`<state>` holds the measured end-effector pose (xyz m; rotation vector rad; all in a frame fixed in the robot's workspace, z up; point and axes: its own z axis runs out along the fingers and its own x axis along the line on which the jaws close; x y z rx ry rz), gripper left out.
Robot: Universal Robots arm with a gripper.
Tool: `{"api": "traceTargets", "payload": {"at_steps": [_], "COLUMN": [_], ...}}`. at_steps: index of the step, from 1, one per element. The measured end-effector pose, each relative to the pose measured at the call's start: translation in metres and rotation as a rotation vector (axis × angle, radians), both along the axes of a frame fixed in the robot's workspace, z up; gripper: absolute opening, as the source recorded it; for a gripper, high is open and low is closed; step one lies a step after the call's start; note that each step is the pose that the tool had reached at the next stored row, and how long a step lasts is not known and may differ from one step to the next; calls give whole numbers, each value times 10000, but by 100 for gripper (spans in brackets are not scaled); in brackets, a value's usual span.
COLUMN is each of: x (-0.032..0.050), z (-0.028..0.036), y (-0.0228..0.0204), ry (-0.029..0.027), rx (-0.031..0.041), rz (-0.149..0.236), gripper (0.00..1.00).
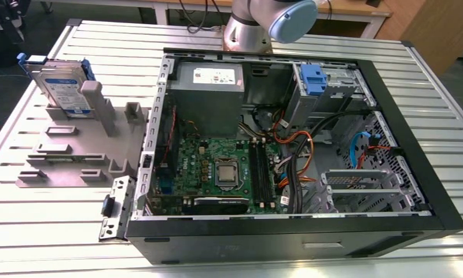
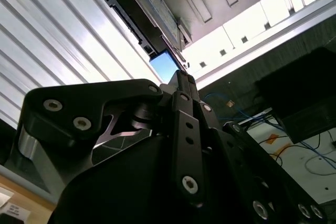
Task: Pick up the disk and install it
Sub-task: 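Pick up the disk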
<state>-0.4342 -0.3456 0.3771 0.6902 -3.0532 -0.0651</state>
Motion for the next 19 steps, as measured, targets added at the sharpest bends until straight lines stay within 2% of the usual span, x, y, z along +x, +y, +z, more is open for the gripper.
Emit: {"api": "traceTargets", "payload": {"at_steps": [19], "x": [0], "z": [0], "y": [0], "ry": [-1], "rx": [0], "rz": [1071], "gripper": [11]}}
